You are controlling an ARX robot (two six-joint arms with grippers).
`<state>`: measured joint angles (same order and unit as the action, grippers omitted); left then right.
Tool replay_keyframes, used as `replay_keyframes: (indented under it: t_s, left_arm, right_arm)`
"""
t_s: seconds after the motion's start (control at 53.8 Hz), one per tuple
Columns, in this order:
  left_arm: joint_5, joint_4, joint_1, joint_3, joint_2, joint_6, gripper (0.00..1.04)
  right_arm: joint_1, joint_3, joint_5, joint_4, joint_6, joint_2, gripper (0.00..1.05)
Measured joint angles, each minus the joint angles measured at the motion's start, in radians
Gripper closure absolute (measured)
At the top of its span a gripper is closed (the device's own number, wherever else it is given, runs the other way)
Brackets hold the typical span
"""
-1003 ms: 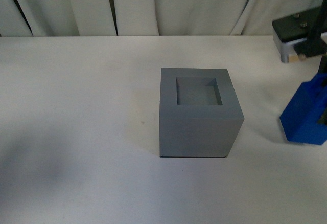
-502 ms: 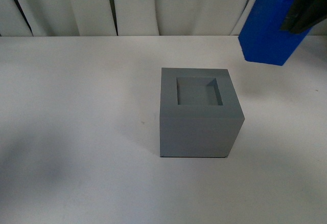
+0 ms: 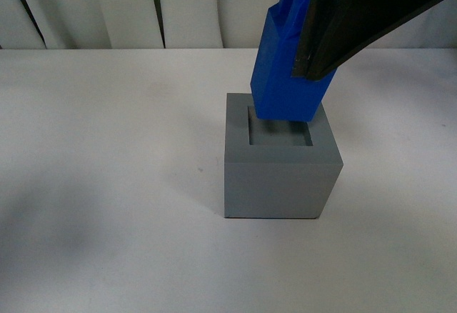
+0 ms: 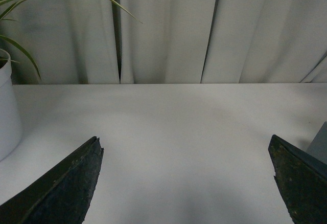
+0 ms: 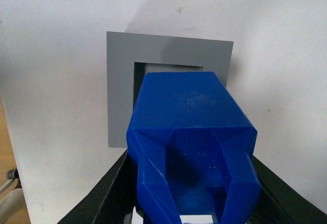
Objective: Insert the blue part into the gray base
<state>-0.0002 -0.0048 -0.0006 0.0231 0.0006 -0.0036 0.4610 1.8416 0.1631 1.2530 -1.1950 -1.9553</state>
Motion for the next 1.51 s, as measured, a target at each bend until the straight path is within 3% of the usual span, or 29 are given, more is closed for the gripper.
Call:
replay_keyframes:
  t_s: [1.449, 1.505]
  left_arm:
    - [0.000, 0.000, 0.000, 0.000, 0.000, 0.000, 0.06]
    - [0.000, 0.000, 0.000, 0.000, 0.000, 0.000, 0.06]
  right_arm:
    - [0.011, -0.072, -0.020, -0.019, 0.006, -0.026, 0.58]
    - [0.011, -0.074, -0.019, -0.022, 0.005, -0.025, 0.53]
